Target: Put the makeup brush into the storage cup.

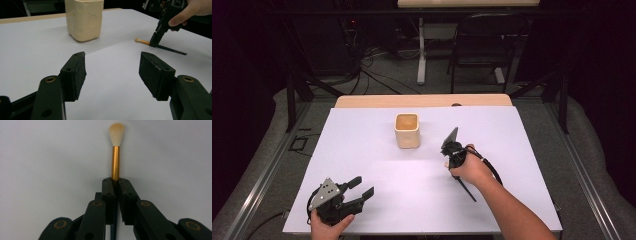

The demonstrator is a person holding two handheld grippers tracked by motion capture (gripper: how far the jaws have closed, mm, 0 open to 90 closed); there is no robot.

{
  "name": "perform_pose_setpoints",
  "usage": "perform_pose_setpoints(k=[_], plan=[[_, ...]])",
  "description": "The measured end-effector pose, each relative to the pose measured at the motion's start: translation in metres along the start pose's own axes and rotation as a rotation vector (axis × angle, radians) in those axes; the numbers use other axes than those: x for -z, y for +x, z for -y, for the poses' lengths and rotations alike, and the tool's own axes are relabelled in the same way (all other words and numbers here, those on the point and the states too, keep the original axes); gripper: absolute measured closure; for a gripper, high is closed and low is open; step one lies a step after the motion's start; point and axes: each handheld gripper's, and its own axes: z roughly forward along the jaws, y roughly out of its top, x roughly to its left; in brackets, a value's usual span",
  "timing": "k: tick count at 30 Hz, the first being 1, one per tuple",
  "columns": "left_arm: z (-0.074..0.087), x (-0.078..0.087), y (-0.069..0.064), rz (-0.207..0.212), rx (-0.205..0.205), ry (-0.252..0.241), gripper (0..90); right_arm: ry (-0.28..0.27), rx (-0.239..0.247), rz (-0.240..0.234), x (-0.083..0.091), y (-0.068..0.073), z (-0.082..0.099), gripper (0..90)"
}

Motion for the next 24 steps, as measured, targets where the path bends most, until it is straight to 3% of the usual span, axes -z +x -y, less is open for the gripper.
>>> perform_pose_setpoints(k=[1, 2, 3, 5, 7, 8, 10, 11, 13, 14, 15, 16, 17, 18, 19, 20, 22, 23, 24], plan=[[0.000, 0.000, 0.000, 0.000, -0.002, 0.000, 38.4, 0.003, -0.003, 0.000, 0.001, 0.000, 0.000, 83.4], [0.000, 0.000, 0.000, 0.009, 0.000, 0.005, 38.4, 0.096, 0.004, 0.026, 0.008, 0.000, -0.002, 83.4], [0.000, 0.000, 0.000, 0.009, 0.000, 0.004, 38.4, 0.104, 0.018, 0.033, 0.011, 0.000, -0.003, 83.4], [0.000, 0.000, 0.001, 0.009, -0.005, 0.006, 38.4, 0.033, 0.015, 0.010, 0.010, 0.000, 0.000, 83.4], [0.000, 0.000, 0.001, 0.008, -0.002, 0.007, 38.4, -0.003, -0.023, -0.010, 0.012, 0.002, 0.002, 83.5], [0.000, -0.001, 0.001, 0.008, -0.003, 0.008, 38.4, -0.034, -0.013, -0.015, 0.013, 0.002, 0.002, 83.5], [0.000, -0.001, 0.001, 0.006, -0.003, 0.009, 38.4, -0.028, 0.013, -0.016, 0.020, 0.001, 0.002, 83.5], [0.000, -0.001, 0.001, 0.006, -0.001, 0.008, 38.4, -0.067, 0.003, -0.029, 0.019, 0.002, 0.003, 83.5], [0.000, -0.001, 0.001, 0.006, 0.000, 0.010, 38.4, 0.030, 0.031, 0.001, 0.032, 0.002, 0.002, 83.5], [0.000, -0.001, 0.001, 0.006, 0.000, 0.009, 38.5, 0.018, 0.039, -0.005, 0.035, 0.002, 0.003, 83.5], [0.000, -0.001, 0.001, 0.006, 0.002, 0.009, 38.6, -0.025, 0.000, -0.024, 0.035, 0.004, 0.006, 83.5], [0.000, -0.001, 0.001, 0.006, 0.001, 0.009, 38.5, -0.102, 0.017, -0.042, 0.033, 0.002, 0.007, 83.5], [0.000, -0.001, 0.001, 0.006, 0.000, 0.010, 38.5, -0.166, -0.002, -0.058, 0.031, 0.003, 0.009, 83.5], [0.000, -0.001, 0.001, 0.006, 0.000, 0.010, 38.5, -0.042, 0.012, -0.025, 0.043, 0.003, 0.008, 83.5], [0.000, -0.002, 0.001, 0.006, 0.001, 0.009, 38.6, 0.009, 0.040, -0.010, 0.048, 0.001, 0.007, 83.5], [0.000, -0.002, 0.001, 0.006, 0.000, 0.009, 38.6, -0.225, -0.003, -0.065, 0.034, 0.003, 0.012, 83.5], [0.000, -0.002, 0.001, 0.010, -0.001, 0.010, 38.6, -0.144, 0.017, -0.051, 0.044, 0.002, 0.012, 83.6], [0.001, -0.002, 0.001, 0.011, -0.001, 0.010, 38.6, -0.193, 0.015, -0.065, 0.042, 0.002, 0.014, 83.5], [0.001, -0.002, 0.001, 0.011, -0.002, 0.011, 38.6, -0.156, 0.024, -0.061, 0.047, 0.001, 0.013, 83.6]])
